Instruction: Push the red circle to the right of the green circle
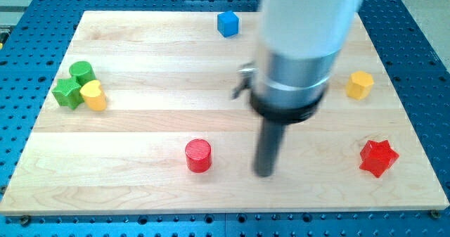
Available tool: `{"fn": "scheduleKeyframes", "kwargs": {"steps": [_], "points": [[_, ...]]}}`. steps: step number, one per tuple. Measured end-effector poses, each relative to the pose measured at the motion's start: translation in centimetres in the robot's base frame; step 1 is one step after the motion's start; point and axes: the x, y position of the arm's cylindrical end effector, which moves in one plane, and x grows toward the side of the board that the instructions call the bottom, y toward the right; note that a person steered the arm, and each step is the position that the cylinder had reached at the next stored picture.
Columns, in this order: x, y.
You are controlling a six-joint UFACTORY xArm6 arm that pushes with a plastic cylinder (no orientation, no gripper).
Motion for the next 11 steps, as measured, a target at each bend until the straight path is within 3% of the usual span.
{"fn": "scheduleKeyframes", "kwargs": {"steps": [1,3,5,6,7,8,10,11], "points": [[-0.3,-8.5],[-10.6,-15.8],[-16.1,-12.1],[-16.7,-16.7],[-17.0,-10.1],[-20.6,-8.9],[-21.1,-19.4],[-21.8,-15.8]]}}
